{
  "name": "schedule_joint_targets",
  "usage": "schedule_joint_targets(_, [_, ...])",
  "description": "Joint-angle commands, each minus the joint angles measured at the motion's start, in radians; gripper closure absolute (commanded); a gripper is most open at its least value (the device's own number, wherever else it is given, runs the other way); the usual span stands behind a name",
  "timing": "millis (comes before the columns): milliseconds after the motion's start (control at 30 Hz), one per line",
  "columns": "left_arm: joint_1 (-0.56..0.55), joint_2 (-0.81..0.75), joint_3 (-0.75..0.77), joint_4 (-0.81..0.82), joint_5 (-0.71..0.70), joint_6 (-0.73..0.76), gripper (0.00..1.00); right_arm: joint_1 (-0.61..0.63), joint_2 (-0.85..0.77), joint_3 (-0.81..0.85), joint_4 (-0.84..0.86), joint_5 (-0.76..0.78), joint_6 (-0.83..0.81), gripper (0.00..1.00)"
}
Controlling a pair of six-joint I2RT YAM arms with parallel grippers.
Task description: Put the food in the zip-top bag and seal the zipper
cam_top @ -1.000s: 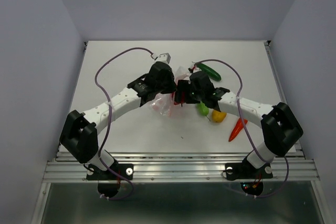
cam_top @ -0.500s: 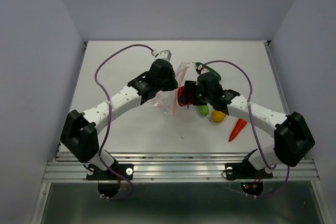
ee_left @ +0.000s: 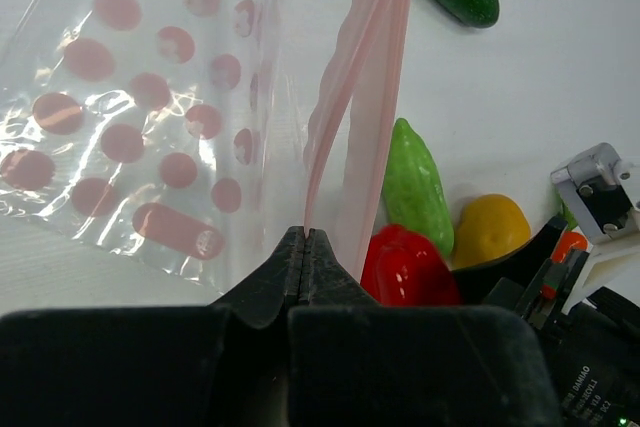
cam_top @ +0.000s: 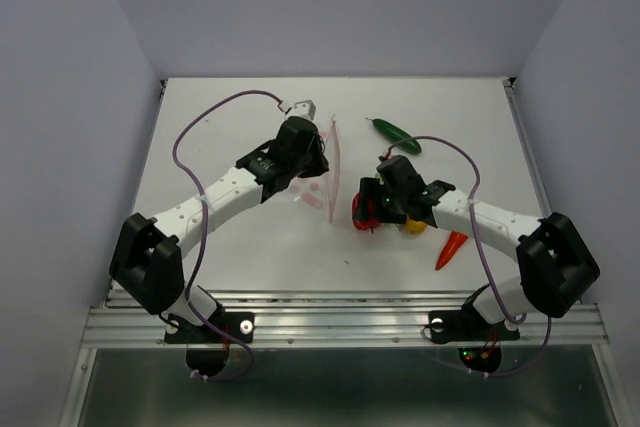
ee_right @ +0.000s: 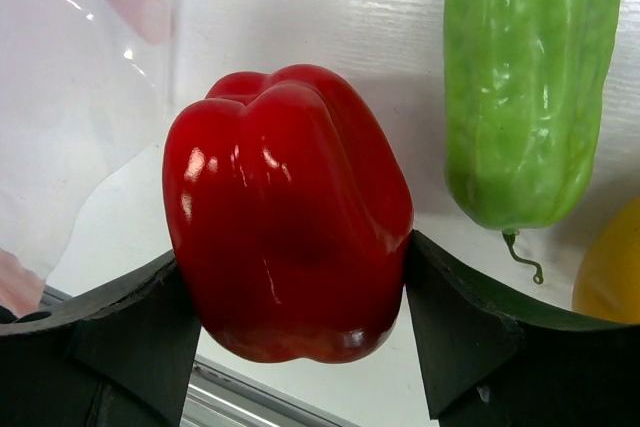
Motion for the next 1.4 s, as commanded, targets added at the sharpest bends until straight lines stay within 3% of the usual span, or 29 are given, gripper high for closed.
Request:
schedule_joint_targets(0, [0.000, -0.047, -0.023, 0.057, 0.039, 0.015, 1.00, -0.007, 0.014, -0.023, -0.010, 0.004, 0.003, 0.48])
schedule_joint_targets(167, [0.000, -0.047, -0.032, 0.074, 0.060, 0.021, 1.00, -0.007, 0.037, -0.016, -0.030, 0.009, 0.012, 0.41])
schedule_joint_targets(367, [-0.001, -0.041, -0.035, 0.087, 0.080, 0.033, 1.00, -0.007, 0.050, 0.027, -0.090, 0.050, 0.003, 0.24])
schedule_joint_targets(433, [-0.001, -0.041, -0.037, 0.089, 0.083, 0.036, 1.00, -0.007, 0.039, 0.046, -0.105, 0.049, -0.003, 0.00])
schedule_joint_targets(700, [-0.001, -0.033, -0.042, 0.103, 0.099, 0.035, 1.00, -0.007, -0.084, 0.142, -0.129, -0.025, -0.080, 0.00])
schedule_joint_targets(833, [-0.004, -0.035, -0.035, 0.109, 0.120, 0.029, 1.00, -0.007, -0.131, 0.220, -0.098, 0.050, -0.100, 0.00])
schedule_joint_targets(1167, [-0.030, -0.044, 0.001, 0.095, 0.119, 0.016, 1.00, -0.007, 0.111, 0.512, -0.087, 0.248, -0.092, 0.00])
schedule_joint_targets(1367, [-0.032, -0.064, 0.014, 0.080, 0.062, 0.007, 1.00, -0.007, 0.200, 0.537, -0.102, 0.293, -0.042, 0.01])
